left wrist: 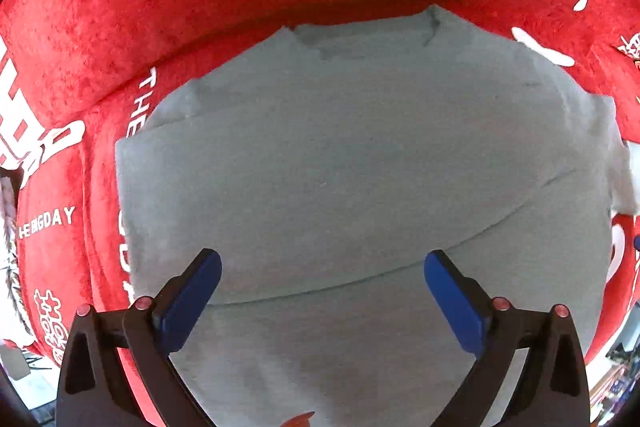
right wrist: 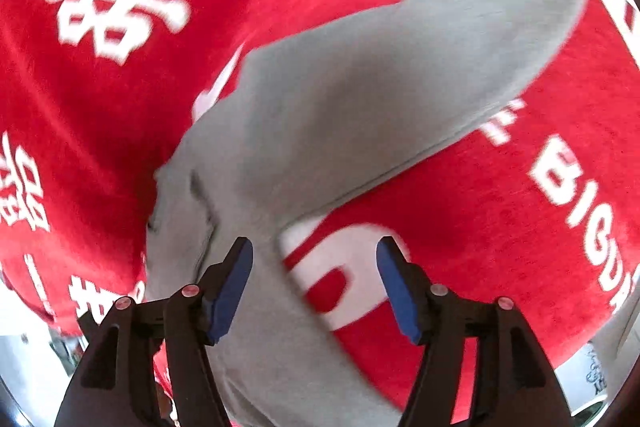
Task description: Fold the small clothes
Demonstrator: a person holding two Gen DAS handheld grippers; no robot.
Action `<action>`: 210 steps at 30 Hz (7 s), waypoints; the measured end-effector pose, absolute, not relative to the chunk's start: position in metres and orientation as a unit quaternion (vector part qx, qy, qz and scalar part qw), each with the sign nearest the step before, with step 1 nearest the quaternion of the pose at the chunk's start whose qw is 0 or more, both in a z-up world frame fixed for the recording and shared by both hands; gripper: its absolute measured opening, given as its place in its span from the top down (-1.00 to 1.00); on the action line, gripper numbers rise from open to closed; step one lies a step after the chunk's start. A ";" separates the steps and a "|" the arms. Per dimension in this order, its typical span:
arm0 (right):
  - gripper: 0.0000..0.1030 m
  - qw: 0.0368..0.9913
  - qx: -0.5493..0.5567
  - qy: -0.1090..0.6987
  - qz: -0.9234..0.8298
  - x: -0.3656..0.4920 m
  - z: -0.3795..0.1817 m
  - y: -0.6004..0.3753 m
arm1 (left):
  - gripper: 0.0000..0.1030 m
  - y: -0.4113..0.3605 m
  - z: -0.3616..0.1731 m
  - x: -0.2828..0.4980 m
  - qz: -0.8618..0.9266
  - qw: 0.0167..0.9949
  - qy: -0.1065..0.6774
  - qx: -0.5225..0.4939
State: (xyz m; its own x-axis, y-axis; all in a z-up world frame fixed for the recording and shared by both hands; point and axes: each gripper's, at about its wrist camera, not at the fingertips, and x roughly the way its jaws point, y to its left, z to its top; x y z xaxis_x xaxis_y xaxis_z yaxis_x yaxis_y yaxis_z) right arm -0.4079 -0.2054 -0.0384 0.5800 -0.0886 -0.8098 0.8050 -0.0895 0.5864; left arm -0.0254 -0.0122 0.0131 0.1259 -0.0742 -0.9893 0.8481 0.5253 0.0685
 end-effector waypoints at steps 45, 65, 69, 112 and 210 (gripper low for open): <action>0.85 0.793 0.531 0.290 -0.075 -0.157 0.021 -0.201 | -0.98 0.032 0.023 0.009 -0.311 0.718 0.569 0.255; 0.88 0.817 0.372 0.430 -0.097 -0.041 0.022 -0.127 | -0.98 0.100 0.035 0.075 -0.304 0.735 0.581 0.174; 0.79 0.802 0.311 0.507 -0.048 -0.015 -0.004 -0.080 | -0.98 0.105 0.031 0.085 -0.303 0.731 0.590 0.158; 0.00 0.715 0.519 0.400 -0.244 -0.271 -0.007 -0.195 | 0.89 0.069 0.051 0.058 -0.349 0.699 0.592 0.198; -0.67 0.695 0.481 0.500 -0.189 -0.264 0.021 -0.153 | -1.00 0.075 0.048 -0.017 -0.244 0.693 0.614 0.289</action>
